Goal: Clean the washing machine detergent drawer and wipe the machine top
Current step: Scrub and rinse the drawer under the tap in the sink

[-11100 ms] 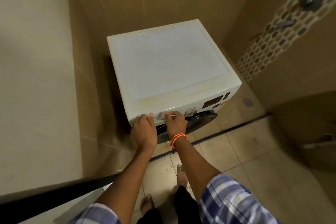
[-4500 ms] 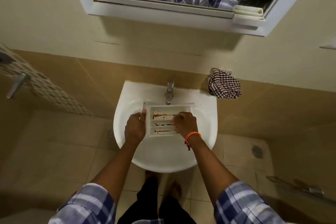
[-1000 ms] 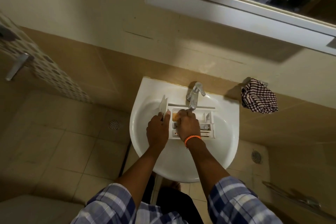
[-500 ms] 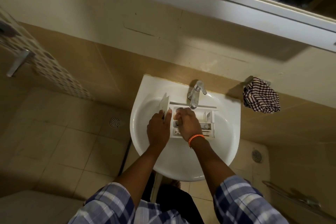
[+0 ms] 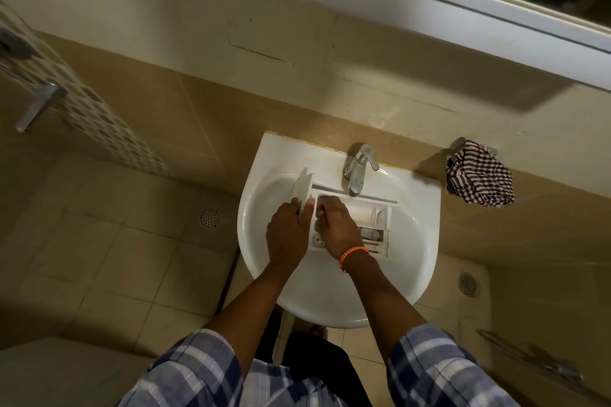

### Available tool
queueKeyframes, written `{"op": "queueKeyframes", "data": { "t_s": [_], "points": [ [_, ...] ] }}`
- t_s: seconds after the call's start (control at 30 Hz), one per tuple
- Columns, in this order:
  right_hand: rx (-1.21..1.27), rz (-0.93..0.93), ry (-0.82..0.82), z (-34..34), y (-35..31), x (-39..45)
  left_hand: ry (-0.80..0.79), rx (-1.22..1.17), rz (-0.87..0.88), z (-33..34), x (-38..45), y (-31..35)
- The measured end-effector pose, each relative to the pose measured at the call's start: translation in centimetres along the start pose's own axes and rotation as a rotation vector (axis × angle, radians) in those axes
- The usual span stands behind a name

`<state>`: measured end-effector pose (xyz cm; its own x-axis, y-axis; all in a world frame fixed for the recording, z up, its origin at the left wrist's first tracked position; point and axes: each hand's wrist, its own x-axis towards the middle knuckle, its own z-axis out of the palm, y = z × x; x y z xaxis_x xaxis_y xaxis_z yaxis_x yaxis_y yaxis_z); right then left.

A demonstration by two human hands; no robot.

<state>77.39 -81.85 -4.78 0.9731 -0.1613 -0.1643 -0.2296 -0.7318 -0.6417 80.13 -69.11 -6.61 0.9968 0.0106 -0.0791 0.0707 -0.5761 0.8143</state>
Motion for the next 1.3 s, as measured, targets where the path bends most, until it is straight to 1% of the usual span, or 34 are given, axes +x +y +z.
{"op": "queueKeyframes", "data": {
  "t_s": [0.03, 0.07, 0.1, 0.17, 0.2, 0.23, 0.27, 0.3, 0.37, 0.43, 0.5, 0.53, 0.6, 0.67, 0.73, 0.8, 0.9, 0.93, 1.0, 1.07, 1.13, 1.2, 1.23, 1.3],
  "points": [
    [0.020, -0.032, -0.012, -0.3, 0.2, -0.1, -0.006, -0.004, -0.013, -0.2, 0.1, 0.0],
    [-0.009, -0.029, 0.010, -0.6, 0.7, 0.0, -0.016, -0.005, -0.029, -0.4, 0.2, -0.1],
    [-0.072, 0.013, 0.060, -1.1, 1.5, 0.0, -0.025, -0.007, -0.048, -0.5, 0.4, -0.2],
    [-0.233, 0.189, 0.182, -1.9, 2.5, 0.3, -0.033, -0.004, -0.078, -0.7, 0.7, -0.1],
    [-0.318, 0.274, 0.202, -1.9, 2.5, 0.5, -0.039, 0.008, -0.084, -0.6, 0.8, 0.0],
    [-0.382, 0.305, 0.193, -1.7, 2.0, 0.7, -0.049, 0.024, -0.086, -0.4, 0.8, 0.5],
    [-0.397, 0.289, 0.181, -1.3, 1.3, 1.0, -0.061, 0.042, -0.087, -0.1, 0.9, 0.9],
    [-0.349, 0.241, 0.176, -0.9, 0.5, 1.3, -0.076, 0.054, -0.088, 0.2, 1.0, 1.5],
    [-0.170, 0.102, 0.150, -0.3, -0.4, 1.7, -0.094, 0.081, -0.097, 1.1, 1.5, 2.1],
    [-0.047, 0.013, 0.079, -0.8, -0.2, 1.5, -0.098, 0.099, -0.119, 1.2, 2.1, 2.4],
    [-0.087, -0.024, 0.051, -1.8, 1.4, 1.1, -0.110, 0.095, -0.131, 1.1, 2.4, 1.9],
    [-0.141, -0.001, 0.075, -2.2, 2.6, 0.8, -0.119, 0.073, -0.145, 0.8, 2.3, 1.8],
    [-0.216, 0.137, 0.140, -3.0, 5.0, 0.5, -0.114, 0.042, -0.150, 0.3, 1.9, 1.7],
    [-0.293, 0.262, 0.121, -3.0, 6.0, 0.6, -0.098, 0.045, -0.120, 0.3, 1.5, 1.9],
    [-0.372, 0.313, 0.107, -2.2, 4.9, 0.8, -0.083, 0.068, -0.105, 0.6, 1.2, 2.2],
    [-0.369, 0.248, 0.119, -1.3, 2.9, 0.9, -0.075, 0.083, -0.106, 1.0, 1.0, 2.2],
    [-0.183, -0.076, 0.021, -0.1, 1.4, 0.6, -0.051, 0.059, -0.091, 0.7, 0.7, 1.9],
    [-0.136, -0.137, 0.004, -0.3, 1.6, 0.5, -0.041, 0.029, -0.089, 0.4, 0.8, 1.6],
    [-0.156, -0.141, 0.063, -1.1, 2.9, 0.4, -0.037, -0.040, -0.102, -0.3, 1.0, 1.0],
    [-0.239, -0.007, 0.184, -2.2, 4.4, 0.4, -0.028, -0.102, -0.131, -0.8, 1.1, 0.4],
    [-0.303, 0.112, 0.226, -2.6, 5.1, 0.5, -0.012, -0.122, -0.128, -0.8, 0.9, 0.1],
    [-0.374, 0.087, 0.228, -1.9, 4.6, 0.8, -0.005, -0.121, -0.099, -0.6, 0.6, 0.4],
    [-0.361, 0.047, 0.204, -1.5, 3.9, 1.0, -0.006, -0.130, -0.083, -0.4, 0.5, 0.6],
    [-0.242, -0.062, 0.098, -0.2, 2.4, 1.1, -0.003, -0.092, -0.054, 0.0, 0.3, 0.8]
  ]
}}
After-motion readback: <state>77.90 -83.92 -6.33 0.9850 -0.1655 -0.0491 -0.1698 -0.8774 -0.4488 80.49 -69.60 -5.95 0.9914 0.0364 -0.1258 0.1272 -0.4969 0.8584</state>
